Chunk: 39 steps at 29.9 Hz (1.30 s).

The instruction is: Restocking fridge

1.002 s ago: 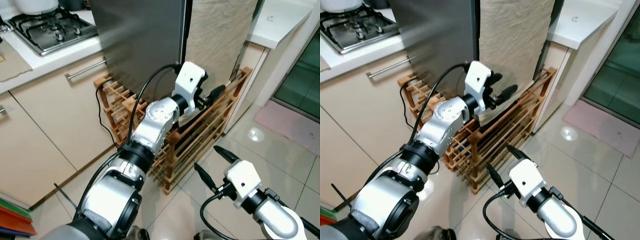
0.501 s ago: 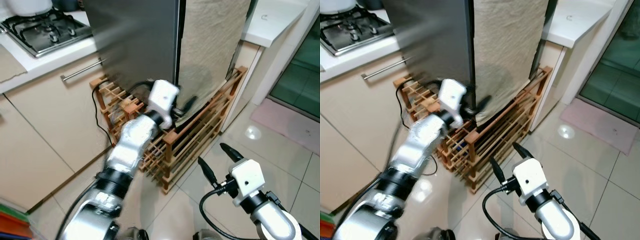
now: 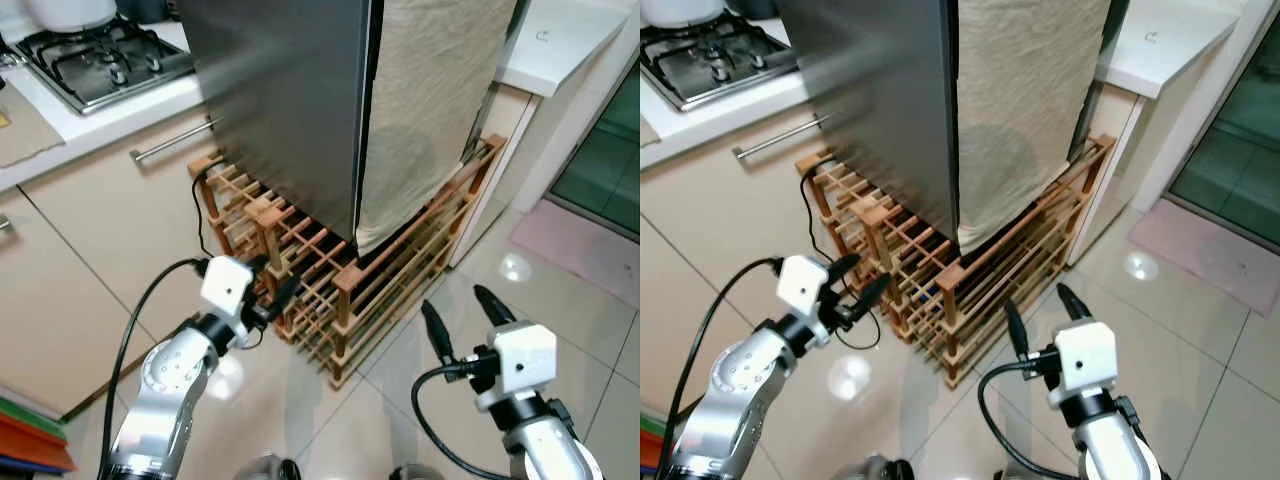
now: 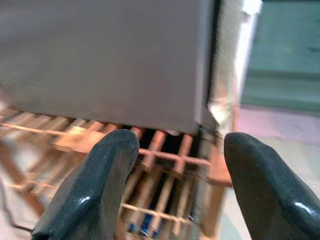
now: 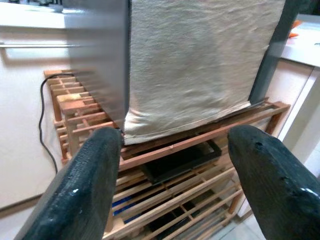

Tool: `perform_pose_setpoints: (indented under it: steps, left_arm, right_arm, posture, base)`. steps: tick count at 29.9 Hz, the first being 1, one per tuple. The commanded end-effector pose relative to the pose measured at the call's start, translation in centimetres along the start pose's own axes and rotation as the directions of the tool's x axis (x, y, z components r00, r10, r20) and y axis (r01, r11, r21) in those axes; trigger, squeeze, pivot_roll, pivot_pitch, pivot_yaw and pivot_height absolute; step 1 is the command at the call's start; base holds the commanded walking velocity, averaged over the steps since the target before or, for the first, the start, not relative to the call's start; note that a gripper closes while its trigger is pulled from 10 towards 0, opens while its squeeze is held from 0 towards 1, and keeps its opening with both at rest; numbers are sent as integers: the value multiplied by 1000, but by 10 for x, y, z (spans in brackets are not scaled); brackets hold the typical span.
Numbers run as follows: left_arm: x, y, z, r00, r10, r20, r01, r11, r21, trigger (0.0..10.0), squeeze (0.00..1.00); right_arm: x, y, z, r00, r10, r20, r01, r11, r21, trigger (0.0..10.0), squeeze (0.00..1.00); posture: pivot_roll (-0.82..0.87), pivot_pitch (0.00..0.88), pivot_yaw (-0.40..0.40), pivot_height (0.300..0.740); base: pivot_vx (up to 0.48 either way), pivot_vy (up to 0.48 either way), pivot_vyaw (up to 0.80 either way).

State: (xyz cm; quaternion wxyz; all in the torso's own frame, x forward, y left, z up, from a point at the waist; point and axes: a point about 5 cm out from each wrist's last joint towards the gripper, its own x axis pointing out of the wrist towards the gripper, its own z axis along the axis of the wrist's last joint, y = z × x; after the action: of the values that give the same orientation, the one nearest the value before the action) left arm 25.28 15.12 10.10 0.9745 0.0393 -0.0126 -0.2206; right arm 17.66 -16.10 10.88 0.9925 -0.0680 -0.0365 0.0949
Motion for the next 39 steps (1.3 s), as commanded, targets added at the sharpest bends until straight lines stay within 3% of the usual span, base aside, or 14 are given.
perform_pose_setpoints:
  steps: [1,6,10,22,33,34,35,39]
  left_arm:
    - [-2,2,8,997,67,27,-68,998,17,10000,0]
    - [-6,2,9,987,161,-9,-160,987,25,10000,0]
    - [-5,-2,-1,980,181,-79,-185,982,-39,10000,0]
    - [9,-4,4,980,181,-77,-188,978,-91,10000,0]
    - [27,0,13,979,197,-47,-201,976,-86,10000,0]
    - [30,4,11,973,221,-61,-225,972,-69,10000,0]
    - [31,5,10,972,228,-65,-232,970,-71,10000,0]
    - [35,6,12,971,232,-64,-236,970,-57,10000,0]
  right_arm:
    - [-3,-5,-1,999,-48,4,48,999,4,10000,0]
    - [-6,-7,-3,995,-96,-7,97,995,22,10000,0]
    - [-10,-9,-6,987,-153,-46,155,987,42,10000,0]
    - [-12,-12,-5,973,-229,-19,230,972,56,10000,0]
    - [-7,-14,-4,981,-195,-3,194,980,44,10000,0]
    - [12,-26,-16,982,-185,-19,186,982,37,10000,0]
    - [21,-31,-19,983,-183,-23,184,982,35,10000,0]
    - [29,-33,-18,986,-167,-19,168,985,30,10000,0]
  posture:
    - [-143,21,69,724]
    - [-147,27,59,724]
    - [-147,32,53,724]
    - [-149,32,57,724]
    - [-150,26,51,724]
    - [-150,28,50,724]
    - [-150,28,50,724]
    - [-149,28,49,724]
  base:
    - [0,0,0]
    - [0,0,0]
    - [0,0,0]
    - [0,0,0]
    - [0,-462,0]
    - [0,0,0]
    - [0,0,0]
    - [0,0,0]
